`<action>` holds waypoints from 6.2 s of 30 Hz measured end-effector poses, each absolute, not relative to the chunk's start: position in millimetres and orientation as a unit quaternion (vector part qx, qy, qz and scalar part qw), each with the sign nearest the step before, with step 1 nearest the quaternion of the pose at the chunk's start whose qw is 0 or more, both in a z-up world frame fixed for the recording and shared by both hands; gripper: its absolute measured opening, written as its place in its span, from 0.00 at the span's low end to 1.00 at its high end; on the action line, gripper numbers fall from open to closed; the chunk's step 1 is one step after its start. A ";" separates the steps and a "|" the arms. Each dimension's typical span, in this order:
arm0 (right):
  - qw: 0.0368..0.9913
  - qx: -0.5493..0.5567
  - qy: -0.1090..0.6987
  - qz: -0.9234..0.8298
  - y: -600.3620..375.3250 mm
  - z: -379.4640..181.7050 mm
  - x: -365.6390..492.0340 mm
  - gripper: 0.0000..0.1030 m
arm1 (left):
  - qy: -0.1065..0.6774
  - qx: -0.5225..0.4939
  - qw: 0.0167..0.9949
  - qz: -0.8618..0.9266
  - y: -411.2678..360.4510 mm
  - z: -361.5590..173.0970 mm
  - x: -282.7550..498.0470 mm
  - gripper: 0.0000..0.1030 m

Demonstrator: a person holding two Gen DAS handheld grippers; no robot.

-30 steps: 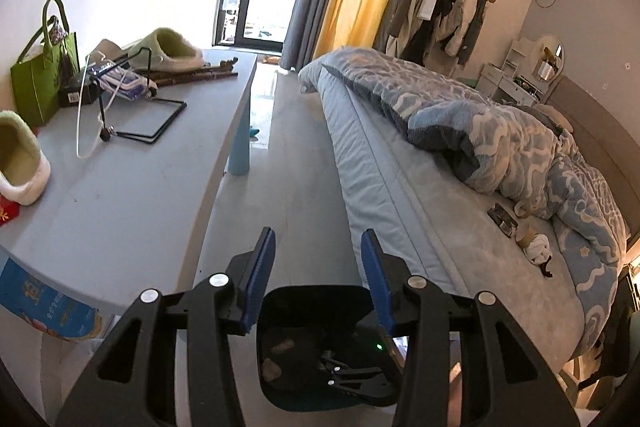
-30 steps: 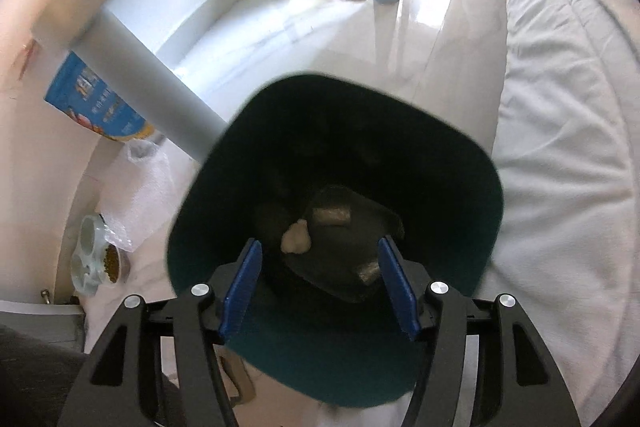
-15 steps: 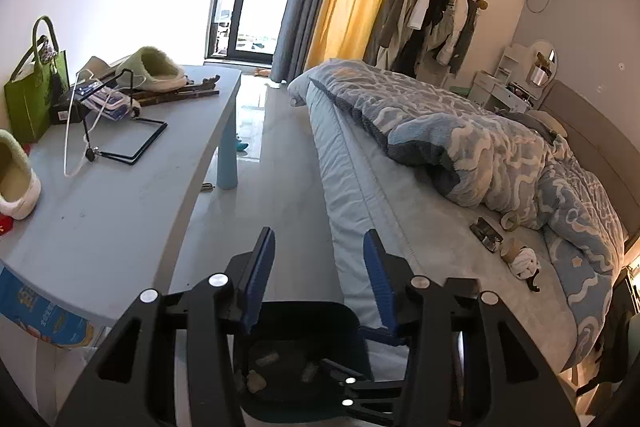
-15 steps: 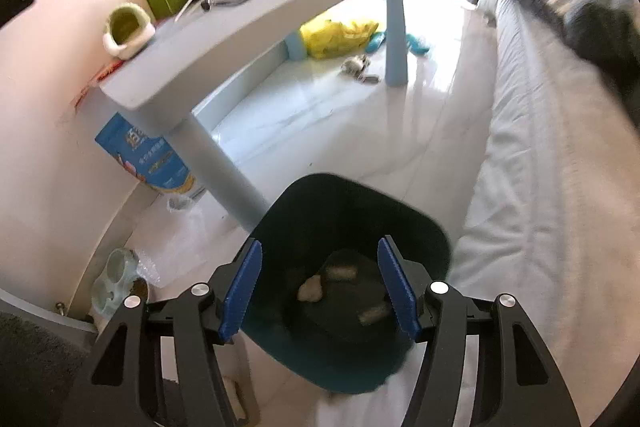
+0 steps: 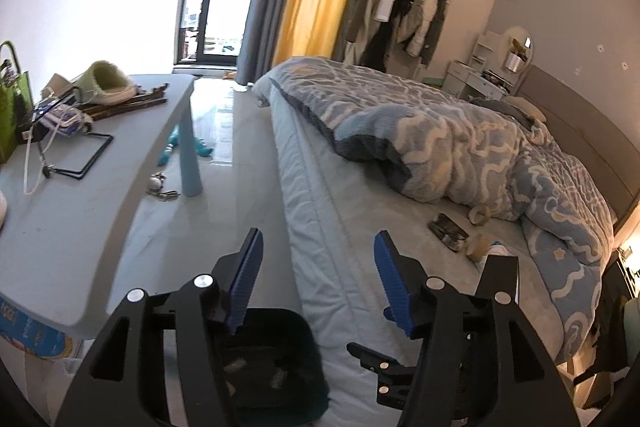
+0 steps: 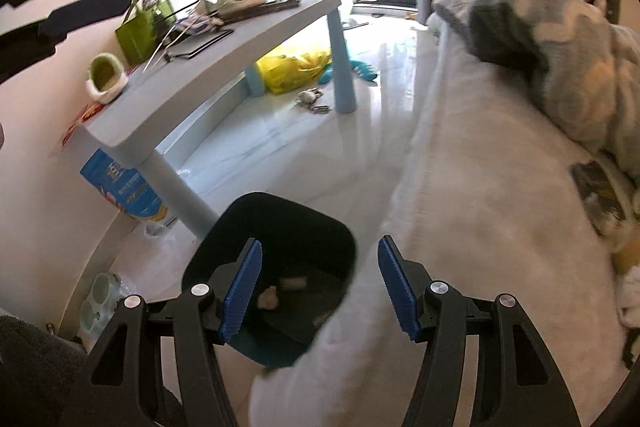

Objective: Collect trash
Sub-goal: 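Move both tools back over the bed toward the remaining items, then lower the open left tool around the white knotted sock ball, then close the left tool on the sock ball and lift it, then carry the sock ball with the left tool over the black bin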

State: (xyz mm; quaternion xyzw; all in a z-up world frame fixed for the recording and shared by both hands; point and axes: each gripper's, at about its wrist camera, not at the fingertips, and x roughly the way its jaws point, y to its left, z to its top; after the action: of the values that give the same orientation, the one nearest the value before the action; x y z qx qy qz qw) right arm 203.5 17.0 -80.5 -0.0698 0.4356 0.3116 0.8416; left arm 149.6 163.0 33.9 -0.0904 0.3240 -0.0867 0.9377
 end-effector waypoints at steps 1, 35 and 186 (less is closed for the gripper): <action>0.843 -0.068 0.435 0.308 11.3 -79.5 203.7 0.60 | 0.323 -0.089 0.938 -0.091 156.6 34.0 150.6 0.60; 0.887 -0.002 0.430 0.166 -190.9 -78.1 200.4 0.60 | 0.345 -0.052 0.922 -0.171 0.9 15.4 170.8 0.67; 0.885 0.010 0.380 0.270 -107.7 -28.0 250.1 0.19 | 0.424 -0.056 0.893 -0.144 71.4 -47.8 209.2 0.40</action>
State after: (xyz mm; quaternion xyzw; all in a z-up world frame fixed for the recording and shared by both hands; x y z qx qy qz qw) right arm 250.1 -107.7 -28.0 0.0099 0.3800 0.2700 0.8846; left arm 209.2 71.4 -47.8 -0.0557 0.4235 -0.1444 0.8926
